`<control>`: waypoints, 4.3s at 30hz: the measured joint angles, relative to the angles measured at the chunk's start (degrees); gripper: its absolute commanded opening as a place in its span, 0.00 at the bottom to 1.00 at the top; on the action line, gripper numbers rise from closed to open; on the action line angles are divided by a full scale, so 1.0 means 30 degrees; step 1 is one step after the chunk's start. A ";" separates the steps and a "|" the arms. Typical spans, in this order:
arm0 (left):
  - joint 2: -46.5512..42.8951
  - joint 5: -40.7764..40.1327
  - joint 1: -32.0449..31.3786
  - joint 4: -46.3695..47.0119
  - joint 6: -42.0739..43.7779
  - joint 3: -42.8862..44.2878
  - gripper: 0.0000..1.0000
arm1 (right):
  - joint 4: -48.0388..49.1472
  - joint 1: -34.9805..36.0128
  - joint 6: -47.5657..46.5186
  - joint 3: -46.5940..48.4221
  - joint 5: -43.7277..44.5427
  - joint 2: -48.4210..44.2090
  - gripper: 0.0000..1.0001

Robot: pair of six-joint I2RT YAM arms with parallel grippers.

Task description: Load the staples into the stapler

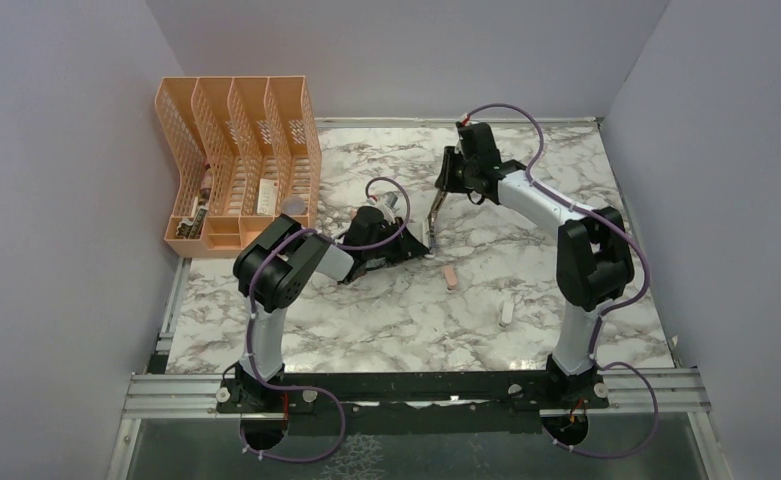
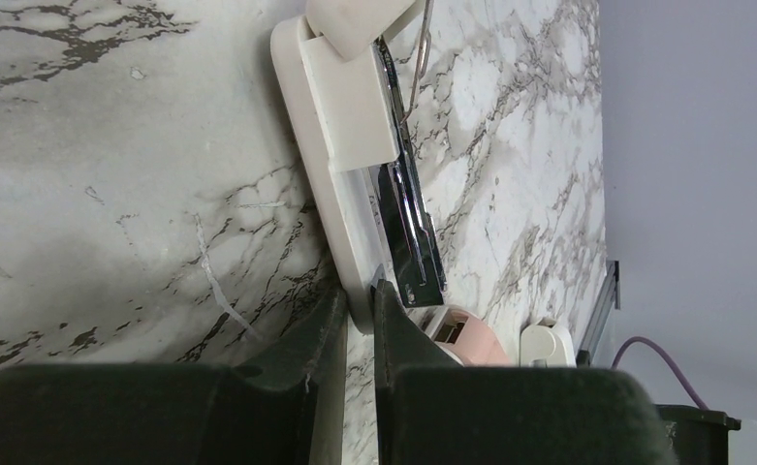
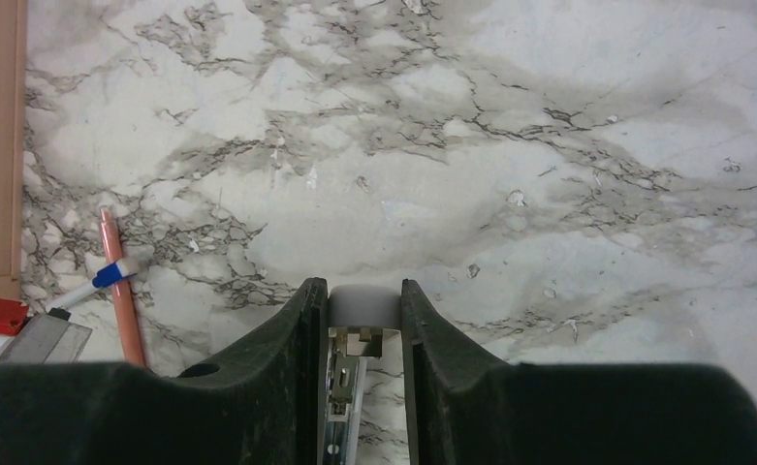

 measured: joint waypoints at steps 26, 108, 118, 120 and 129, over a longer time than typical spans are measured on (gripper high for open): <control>0.0474 0.1406 0.0874 -0.0612 -0.3927 0.0393 0.07 | 0.2499 0.0648 0.2514 -0.1523 0.0612 -0.0342 0.40; -0.2550 -0.3155 0.0984 -1.0746 0.1239 0.3344 0.40 | -0.3512 0.2885 0.2353 0.1982 0.5209 0.1188 0.57; -0.5195 -0.3490 0.0984 -1.1803 0.1982 0.3344 0.50 | -0.3395 0.2885 0.1647 -0.0364 0.3774 -0.3621 0.57; -0.5741 -0.3534 0.0984 -1.1883 0.2076 0.3315 0.54 | -0.3388 0.2885 0.1552 -0.1166 0.3665 -0.4488 0.56; -0.9318 -0.3475 0.0823 -1.2138 0.2594 0.1865 0.75 | -0.4575 0.3541 0.0612 -0.7359 0.2084 -0.7963 0.56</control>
